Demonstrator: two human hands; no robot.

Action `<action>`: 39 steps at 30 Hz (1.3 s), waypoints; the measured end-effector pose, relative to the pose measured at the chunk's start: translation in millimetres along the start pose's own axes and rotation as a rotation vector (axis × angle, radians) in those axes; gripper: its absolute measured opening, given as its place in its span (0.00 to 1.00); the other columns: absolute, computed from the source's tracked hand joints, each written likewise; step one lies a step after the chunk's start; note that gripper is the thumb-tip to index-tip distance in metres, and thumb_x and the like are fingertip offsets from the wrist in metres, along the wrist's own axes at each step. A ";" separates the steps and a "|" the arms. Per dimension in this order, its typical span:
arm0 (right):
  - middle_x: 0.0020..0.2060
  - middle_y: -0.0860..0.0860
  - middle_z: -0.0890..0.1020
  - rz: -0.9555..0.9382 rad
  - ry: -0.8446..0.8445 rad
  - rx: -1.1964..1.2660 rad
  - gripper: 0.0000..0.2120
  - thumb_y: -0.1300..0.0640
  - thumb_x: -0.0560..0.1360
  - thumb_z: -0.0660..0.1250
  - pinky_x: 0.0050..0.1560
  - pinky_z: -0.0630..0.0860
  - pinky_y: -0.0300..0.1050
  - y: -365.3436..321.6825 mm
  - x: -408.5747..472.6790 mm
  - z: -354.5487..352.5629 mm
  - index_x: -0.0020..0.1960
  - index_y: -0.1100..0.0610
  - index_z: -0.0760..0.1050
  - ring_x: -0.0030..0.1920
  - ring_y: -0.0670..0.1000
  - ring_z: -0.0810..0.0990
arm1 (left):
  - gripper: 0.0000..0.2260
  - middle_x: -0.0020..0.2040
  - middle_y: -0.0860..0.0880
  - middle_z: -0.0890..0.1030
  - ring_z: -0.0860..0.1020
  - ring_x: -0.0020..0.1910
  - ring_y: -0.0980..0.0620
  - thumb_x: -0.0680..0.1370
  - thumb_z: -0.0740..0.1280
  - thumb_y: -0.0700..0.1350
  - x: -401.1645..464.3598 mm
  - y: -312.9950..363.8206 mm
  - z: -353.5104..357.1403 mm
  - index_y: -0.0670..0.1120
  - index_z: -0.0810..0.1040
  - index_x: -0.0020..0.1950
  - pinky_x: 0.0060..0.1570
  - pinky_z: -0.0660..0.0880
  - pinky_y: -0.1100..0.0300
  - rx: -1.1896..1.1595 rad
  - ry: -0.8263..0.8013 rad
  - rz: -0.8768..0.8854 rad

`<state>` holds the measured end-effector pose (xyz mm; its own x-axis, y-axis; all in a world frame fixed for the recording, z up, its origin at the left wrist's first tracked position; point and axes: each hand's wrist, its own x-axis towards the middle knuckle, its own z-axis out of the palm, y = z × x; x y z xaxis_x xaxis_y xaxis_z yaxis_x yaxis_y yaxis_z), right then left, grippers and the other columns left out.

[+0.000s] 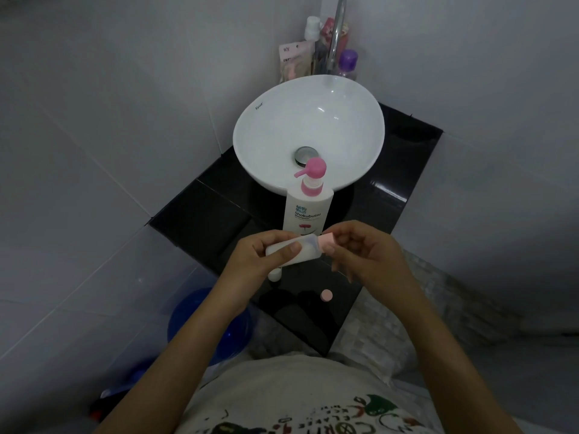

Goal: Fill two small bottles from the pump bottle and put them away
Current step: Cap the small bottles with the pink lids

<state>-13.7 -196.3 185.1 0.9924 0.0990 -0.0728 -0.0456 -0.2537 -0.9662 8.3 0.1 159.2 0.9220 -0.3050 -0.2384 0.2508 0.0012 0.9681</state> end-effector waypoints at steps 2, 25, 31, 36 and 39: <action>0.34 0.54 0.82 0.023 0.003 0.011 0.06 0.60 0.75 0.67 0.24 0.72 0.34 1.0 -0.6 1.3 0.51 0.59 0.78 0.27 0.42 0.77 | 0.10 0.45 0.52 0.84 0.80 0.44 0.61 0.72 0.70 0.43 1.1 -0.3 0.7 0.43 0.82 0.52 0.41 0.76 0.71 0.009 0.000 0.021; 0.48 0.53 0.79 -0.227 0.021 -0.781 0.11 0.57 0.77 0.65 0.39 0.71 0.42 83.8 22.5 27.0 0.58 0.57 0.76 0.43 0.53 0.80 | 0.10 0.49 0.52 0.84 0.81 0.46 0.58 0.72 0.71 0.42 -7.9 -28.1 -27.4 0.48 0.81 0.53 0.48 0.77 0.70 0.168 0.226 0.051; 0.46 0.60 0.81 -0.247 -0.129 -0.988 0.13 0.60 0.75 0.66 0.37 0.76 0.49 105.6 29.0 38.5 0.59 0.63 0.77 0.42 0.61 0.82 | 0.08 0.43 0.55 0.84 0.81 0.43 0.60 0.71 0.72 0.42 -13.4 -52.5 -38.0 0.50 0.82 0.49 0.43 0.76 0.71 0.149 0.258 0.000; 0.51 0.55 0.80 -0.127 -0.123 -0.960 0.13 0.53 0.77 0.62 0.43 0.74 0.48 110.4 32.0 39.8 0.58 0.58 0.74 0.46 0.56 0.80 | 0.12 0.48 0.48 0.82 0.80 0.47 0.53 0.69 0.75 0.39 -4.7 -76.0 -42.3 0.46 0.81 0.51 0.45 0.77 0.69 0.209 0.248 -0.053; 0.52 0.53 0.80 -0.037 -0.134 -0.933 0.14 0.50 0.75 0.63 0.44 0.73 0.46 112.2 31.4 38.2 0.59 0.55 0.72 0.48 0.54 0.79 | 0.18 0.53 0.45 0.79 0.77 0.49 0.51 0.66 0.77 0.37 4.6 -92.7 -41.2 0.47 0.79 0.54 0.46 0.75 0.65 0.282 0.229 -0.097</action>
<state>7.9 -184.9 65.0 0.9675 0.2171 -0.1297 0.1527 -0.9104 -0.3845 1.4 37.8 65.2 0.9479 -0.0696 -0.3107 0.2789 -0.2895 0.9156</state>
